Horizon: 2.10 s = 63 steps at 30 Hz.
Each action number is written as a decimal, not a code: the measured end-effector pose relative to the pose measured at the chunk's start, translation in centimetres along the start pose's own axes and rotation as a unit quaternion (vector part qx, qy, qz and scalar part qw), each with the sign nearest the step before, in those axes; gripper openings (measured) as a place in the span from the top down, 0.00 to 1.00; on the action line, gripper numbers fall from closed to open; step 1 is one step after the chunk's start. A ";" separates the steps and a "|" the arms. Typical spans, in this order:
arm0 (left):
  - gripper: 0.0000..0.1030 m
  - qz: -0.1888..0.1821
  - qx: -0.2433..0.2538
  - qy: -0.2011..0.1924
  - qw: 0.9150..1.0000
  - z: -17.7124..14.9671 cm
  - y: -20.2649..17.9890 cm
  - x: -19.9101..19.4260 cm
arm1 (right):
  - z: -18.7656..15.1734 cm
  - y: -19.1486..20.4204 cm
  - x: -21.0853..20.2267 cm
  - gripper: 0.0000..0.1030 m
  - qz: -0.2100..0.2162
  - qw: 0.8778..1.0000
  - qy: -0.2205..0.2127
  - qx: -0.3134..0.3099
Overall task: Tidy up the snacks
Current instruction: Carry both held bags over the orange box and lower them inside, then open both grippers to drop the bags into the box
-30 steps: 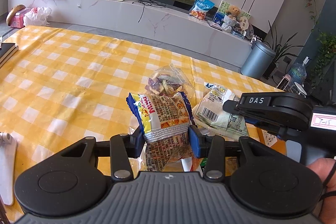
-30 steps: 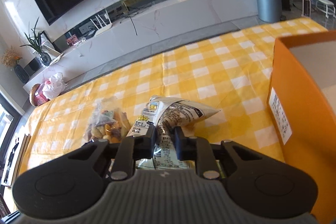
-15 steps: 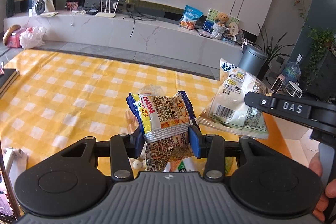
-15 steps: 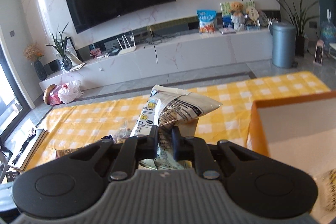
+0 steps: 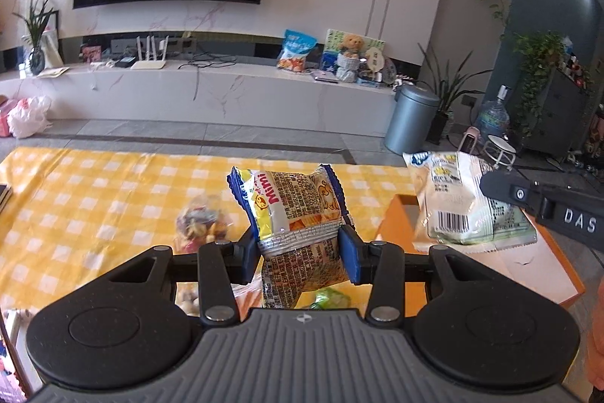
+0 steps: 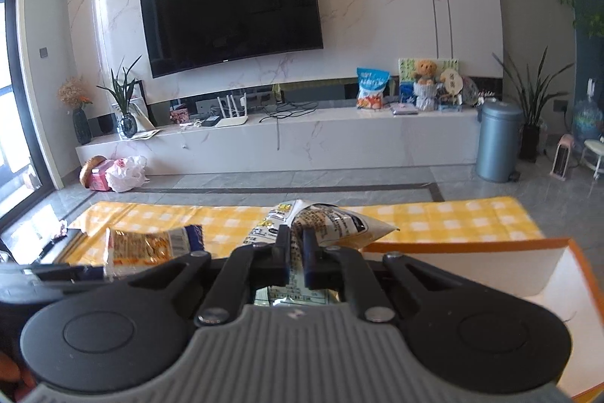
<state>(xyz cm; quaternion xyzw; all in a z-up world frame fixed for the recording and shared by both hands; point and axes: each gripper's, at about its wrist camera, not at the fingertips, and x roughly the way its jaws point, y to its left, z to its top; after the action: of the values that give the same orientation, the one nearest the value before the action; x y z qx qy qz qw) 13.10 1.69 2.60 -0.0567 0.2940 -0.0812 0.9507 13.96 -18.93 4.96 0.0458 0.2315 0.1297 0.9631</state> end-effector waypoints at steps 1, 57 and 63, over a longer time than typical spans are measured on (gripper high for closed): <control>0.52 -0.006 0.005 -0.001 1.000 0.3 -0.6 0.0 | 0.0 -0.6 -0.5 0.98 -0.004 1.000 -0.002 -0.006; 0.26 -0.084 0.279 0.121 0.949 -1.3 -16.8 14.5 | -6.1 -15.4 8.1 0.59 -0.059 0.966 0.230 -0.103; 0.26 -0.091 0.256 0.093 0.958 -1.0 -16.0 11.2 | -5.5 -13.9 6.2 0.57 -0.073 0.970 0.198 -0.118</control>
<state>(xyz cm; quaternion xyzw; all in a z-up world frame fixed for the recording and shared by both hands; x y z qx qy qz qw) 19.69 -16.12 -1.91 0.1701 0.3439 -0.2448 0.8904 19.92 -30.47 -4.63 -0.1118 0.4038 0.0921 0.9033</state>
